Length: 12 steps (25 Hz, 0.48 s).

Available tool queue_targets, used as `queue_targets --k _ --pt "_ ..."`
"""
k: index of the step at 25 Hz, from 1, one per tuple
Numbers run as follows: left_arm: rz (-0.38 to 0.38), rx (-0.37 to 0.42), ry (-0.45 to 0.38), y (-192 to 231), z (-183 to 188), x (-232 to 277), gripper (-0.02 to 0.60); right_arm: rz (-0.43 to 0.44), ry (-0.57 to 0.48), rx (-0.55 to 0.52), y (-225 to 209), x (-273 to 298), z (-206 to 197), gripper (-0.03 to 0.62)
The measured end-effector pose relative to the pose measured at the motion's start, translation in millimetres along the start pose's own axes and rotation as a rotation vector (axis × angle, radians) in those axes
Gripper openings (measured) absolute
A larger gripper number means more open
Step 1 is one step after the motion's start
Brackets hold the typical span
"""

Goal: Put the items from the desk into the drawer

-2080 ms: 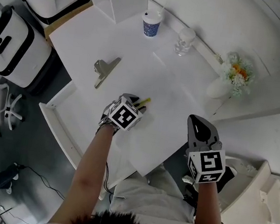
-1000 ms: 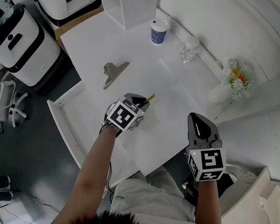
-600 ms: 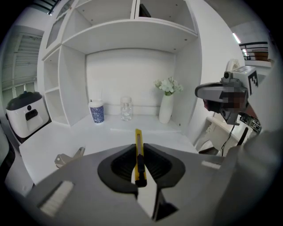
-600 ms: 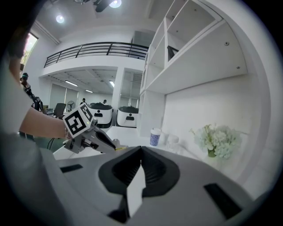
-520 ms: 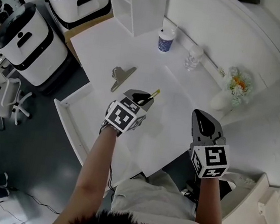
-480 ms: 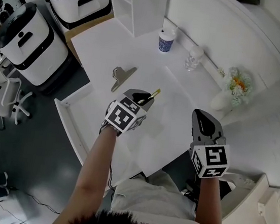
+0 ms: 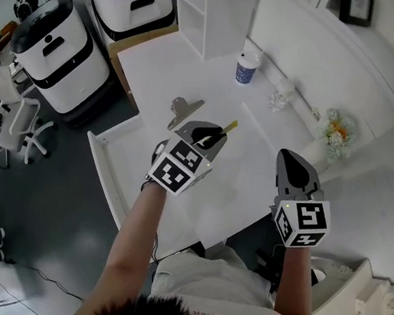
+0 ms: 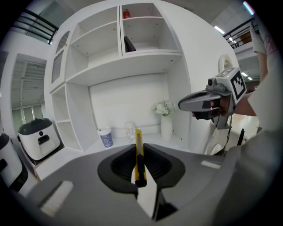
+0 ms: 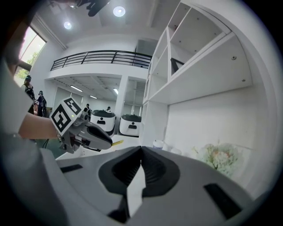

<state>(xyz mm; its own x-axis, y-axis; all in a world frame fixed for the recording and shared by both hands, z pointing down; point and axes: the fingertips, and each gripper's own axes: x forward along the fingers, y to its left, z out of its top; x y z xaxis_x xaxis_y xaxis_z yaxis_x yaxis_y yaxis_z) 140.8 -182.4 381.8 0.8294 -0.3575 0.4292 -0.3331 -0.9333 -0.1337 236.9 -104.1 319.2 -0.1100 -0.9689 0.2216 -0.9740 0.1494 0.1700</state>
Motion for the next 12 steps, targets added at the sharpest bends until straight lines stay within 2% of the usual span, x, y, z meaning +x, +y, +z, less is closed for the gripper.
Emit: queue_targets --k 5,12 --pt "0.098 0.038 -0.083 8.9 28.9 -28.6 0.06 0.016 -0.048 -0.005 2.2 0.3 19.5 0.008" --pt "0.3 0.051 -0.189 33.4 55.2 -81.9 0.06 0.083 -0.084 -0.042 20.9 3.9 37.8 0.008"
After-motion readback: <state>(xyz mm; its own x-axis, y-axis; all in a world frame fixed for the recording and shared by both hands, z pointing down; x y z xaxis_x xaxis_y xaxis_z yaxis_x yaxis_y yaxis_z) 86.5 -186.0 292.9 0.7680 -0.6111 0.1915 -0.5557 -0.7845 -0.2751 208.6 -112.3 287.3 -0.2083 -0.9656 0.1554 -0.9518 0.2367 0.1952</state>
